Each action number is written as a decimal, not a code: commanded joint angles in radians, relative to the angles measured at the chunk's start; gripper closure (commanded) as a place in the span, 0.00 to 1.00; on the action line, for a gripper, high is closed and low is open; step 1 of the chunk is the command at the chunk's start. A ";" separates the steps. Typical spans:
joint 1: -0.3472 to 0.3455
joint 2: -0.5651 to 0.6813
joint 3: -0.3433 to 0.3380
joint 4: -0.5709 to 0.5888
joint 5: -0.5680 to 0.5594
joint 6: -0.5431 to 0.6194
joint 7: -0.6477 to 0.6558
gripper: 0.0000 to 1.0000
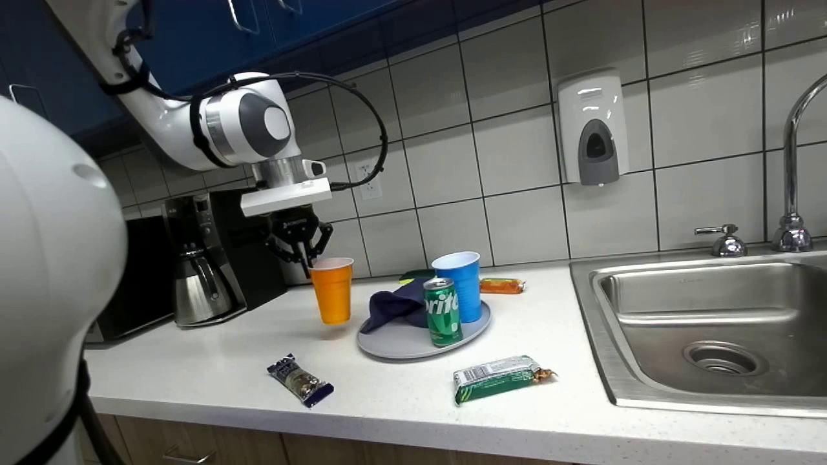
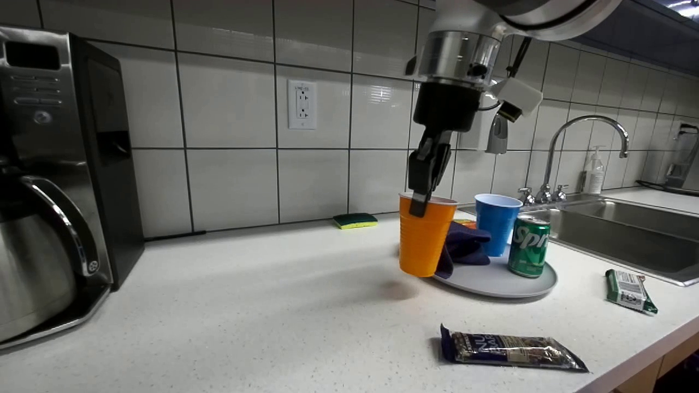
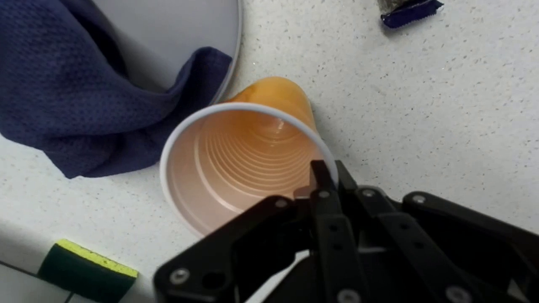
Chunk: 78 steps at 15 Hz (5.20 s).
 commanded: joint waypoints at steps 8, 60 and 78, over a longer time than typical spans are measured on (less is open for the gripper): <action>0.006 0.155 0.052 0.086 -0.182 0.059 0.061 0.99; -0.248 -0.283 -0.221 -0.152 -0.040 -0.145 0.178 0.00; -0.266 -0.080 -0.225 -0.089 -0.069 -0.087 0.222 0.00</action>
